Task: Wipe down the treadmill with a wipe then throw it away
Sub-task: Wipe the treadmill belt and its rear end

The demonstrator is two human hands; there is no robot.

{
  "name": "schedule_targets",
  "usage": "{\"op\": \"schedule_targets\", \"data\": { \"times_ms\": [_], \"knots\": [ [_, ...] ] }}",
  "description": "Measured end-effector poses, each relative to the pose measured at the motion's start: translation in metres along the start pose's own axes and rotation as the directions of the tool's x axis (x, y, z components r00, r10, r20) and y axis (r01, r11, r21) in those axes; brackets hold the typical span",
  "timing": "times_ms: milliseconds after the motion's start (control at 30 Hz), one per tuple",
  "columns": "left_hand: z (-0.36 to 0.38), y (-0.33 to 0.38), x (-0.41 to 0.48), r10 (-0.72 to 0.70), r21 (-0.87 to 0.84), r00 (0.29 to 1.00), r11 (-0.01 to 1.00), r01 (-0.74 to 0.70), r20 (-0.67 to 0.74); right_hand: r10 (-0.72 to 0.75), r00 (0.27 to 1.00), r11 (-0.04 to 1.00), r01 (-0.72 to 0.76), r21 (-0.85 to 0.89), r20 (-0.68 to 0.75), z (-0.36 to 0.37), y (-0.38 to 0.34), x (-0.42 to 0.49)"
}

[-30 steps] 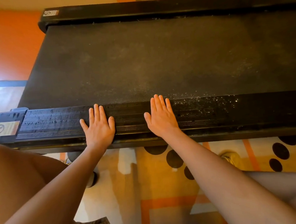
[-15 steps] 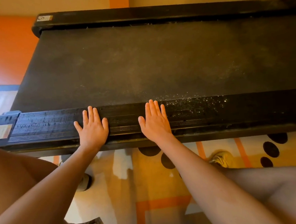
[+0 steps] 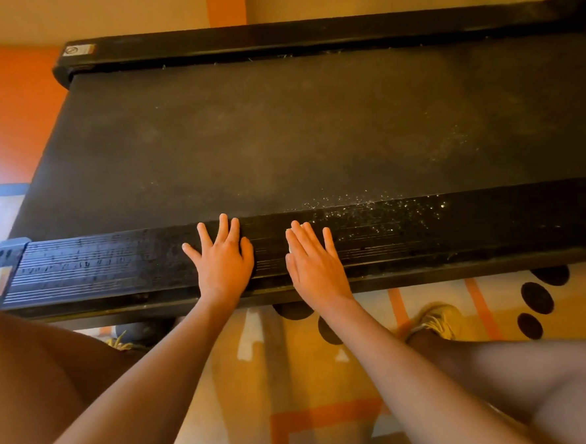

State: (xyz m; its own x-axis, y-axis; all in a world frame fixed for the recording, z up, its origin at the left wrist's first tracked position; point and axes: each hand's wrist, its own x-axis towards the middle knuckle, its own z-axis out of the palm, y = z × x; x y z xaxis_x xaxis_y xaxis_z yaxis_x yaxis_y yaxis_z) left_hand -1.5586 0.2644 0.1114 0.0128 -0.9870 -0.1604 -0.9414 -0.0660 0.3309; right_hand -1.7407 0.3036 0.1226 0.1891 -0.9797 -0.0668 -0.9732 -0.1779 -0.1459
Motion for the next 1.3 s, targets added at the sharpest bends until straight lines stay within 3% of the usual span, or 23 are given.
{"op": "schedule_targets", "data": {
  "times_ms": [67,400,633,900,1067,1300],
  "knots": [
    [0.003,0.000,0.000,0.010,0.001,1.000,1.000,-0.010,-0.012,0.015,0.999,1.000,-0.014,0.013,-0.049,0.007,-0.002,-0.003],
    [0.006,-0.001,0.000,0.031,0.001,0.999,1.000,-0.031,-0.032,0.104,0.992,0.993,-0.100,-0.056,0.072,-0.008,-0.003,0.036],
    [0.007,-0.001,-0.002,0.056,0.019,0.998,0.998,-0.056,-0.019,0.105,0.984,0.994,-0.101,-0.038,0.142,-0.004,-0.013,-0.020],
    [0.004,0.001,-0.002,0.059,0.009,0.998,0.998,-0.059,-0.014,0.212,0.970,0.977,-0.210,-0.036,0.117,-0.013,-0.006,0.024],
    [0.005,-0.001,-0.002,0.059,0.016,0.998,0.998,-0.059,-0.021,0.147,0.975,0.989,-0.147,-0.011,0.166,-0.008,-0.021,-0.027],
    [0.006,0.000,-0.002,0.053,0.010,0.998,0.999,-0.053,-0.018,0.209,0.965,0.978,-0.202,-0.055,0.160,-0.017,0.002,0.042]
  ]
}}
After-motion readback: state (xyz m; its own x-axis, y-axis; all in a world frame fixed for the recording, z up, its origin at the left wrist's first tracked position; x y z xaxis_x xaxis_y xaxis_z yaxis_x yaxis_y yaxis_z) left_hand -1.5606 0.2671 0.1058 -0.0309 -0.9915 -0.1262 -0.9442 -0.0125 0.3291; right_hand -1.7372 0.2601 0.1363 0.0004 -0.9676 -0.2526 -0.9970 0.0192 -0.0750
